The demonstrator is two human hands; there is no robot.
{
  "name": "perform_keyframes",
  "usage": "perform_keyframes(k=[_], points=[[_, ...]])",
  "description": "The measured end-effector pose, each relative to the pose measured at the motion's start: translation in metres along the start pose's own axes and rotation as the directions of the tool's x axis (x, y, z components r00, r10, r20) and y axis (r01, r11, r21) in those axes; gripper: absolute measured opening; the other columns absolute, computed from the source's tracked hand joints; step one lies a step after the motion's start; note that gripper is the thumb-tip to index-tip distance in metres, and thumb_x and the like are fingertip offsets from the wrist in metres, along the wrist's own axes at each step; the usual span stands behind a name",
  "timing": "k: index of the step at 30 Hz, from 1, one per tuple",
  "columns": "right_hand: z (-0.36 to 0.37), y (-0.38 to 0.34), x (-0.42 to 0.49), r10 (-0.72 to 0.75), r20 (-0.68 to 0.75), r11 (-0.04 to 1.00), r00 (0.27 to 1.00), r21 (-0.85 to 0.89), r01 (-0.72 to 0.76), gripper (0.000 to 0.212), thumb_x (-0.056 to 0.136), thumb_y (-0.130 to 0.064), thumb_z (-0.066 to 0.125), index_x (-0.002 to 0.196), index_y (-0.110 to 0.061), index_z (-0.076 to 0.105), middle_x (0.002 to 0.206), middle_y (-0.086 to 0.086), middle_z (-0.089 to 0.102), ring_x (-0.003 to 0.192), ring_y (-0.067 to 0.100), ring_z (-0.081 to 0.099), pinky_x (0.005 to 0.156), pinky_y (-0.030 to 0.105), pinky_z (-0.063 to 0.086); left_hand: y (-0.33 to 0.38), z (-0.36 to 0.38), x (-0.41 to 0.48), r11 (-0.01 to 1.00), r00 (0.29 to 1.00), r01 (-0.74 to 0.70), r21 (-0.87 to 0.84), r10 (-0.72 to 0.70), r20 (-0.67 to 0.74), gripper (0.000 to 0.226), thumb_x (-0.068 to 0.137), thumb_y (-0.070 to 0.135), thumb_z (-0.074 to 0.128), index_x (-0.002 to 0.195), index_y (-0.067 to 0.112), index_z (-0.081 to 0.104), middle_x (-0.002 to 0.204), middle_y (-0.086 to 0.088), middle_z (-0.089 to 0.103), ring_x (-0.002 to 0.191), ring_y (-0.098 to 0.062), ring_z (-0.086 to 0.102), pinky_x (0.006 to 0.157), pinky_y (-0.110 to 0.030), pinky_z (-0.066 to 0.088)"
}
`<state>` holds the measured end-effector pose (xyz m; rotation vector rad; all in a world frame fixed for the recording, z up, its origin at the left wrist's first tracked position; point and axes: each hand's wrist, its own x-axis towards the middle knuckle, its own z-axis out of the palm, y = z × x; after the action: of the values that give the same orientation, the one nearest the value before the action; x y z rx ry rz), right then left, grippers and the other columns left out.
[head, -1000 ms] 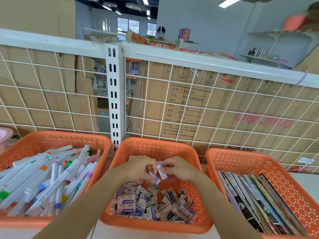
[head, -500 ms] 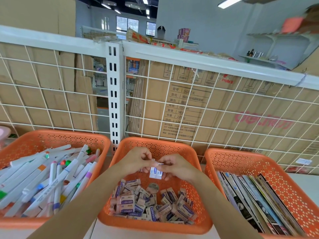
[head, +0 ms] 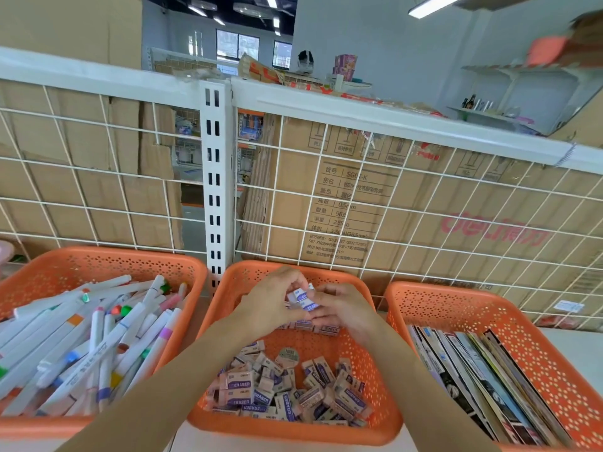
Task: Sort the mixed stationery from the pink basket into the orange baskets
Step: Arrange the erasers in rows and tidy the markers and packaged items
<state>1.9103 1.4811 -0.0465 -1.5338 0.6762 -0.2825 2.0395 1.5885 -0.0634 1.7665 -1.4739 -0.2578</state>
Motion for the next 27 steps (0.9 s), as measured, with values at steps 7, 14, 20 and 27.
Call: perform_keyframes(k=[7,14,20,27], points=[[-0.004,0.001,0.001,0.033,-0.074,0.999,0.997,0.016,-0.032,0.025,0.087,-0.018,0.065,0.103,0.001,0.063,0.097,0.017,0.07,0.081,0.022,0.071,0.073,0.031,0.059,0.016,0.001,0.014,0.953,0.996,-0.071,0.294,0.05,0.076,0.038,0.077,0.022,0.071,0.095,0.025,0.037,0.098,0.009,0.047,0.09,-0.01,0.045,0.073,-0.024,0.039],[-0.018,0.01,-0.008,-0.449,-0.275,0.652,0.85,-0.752,0.102,0.016,0.089,-0.024,0.06,0.103,-0.018,0.065,0.1,-0.005,0.066,0.092,0.012,0.062,0.082,0.029,0.049,0.02,0.01,0.032,0.909,0.943,-0.106,0.403,-0.036,0.33,0.046,0.079,0.018,0.069,0.115,0.014,0.041,0.108,-0.001,0.051,0.092,-0.013,0.047,0.072,-0.022,0.035],[-0.029,0.025,-0.017,-0.604,-0.163,0.367,0.78,-0.926,0.09,0.02,0.088,-0.016,0.06,0.107,-0.014,0.065,0.108,0.001,0.065,0.1,0.023,0.059,0.088,0.034,0.044,0.003,0.02,0.038,0.888,0.881,-0.134,0.44,-0.096,0.463,0.046,0.08,0.019,0.069,0.118,0.012,0.044,0.115,-0.003,0.053,0.086,-0.012,0.047,0.068,-0.021,0.032],[-0.027,0.024,-0.019,-0.588,-0.147,0.338,0.795,-0.938,0.076,0.024,0.091,-0.02,0.056,0.114,-0.014,0.062,0.116,-0.001,0.06,0.108,0.019,0.054,0.092,0.03,0.04,-0.006,0.021,0.037,0.894,0.882,-0.113,0.434,-0.111,0.458,0.045,0.081,0.016,0.067,0.12,0.012,0.046,0.117,-0.002,0.053,0.084,-0.008,0.043,0.07,-0.019,0.032]])
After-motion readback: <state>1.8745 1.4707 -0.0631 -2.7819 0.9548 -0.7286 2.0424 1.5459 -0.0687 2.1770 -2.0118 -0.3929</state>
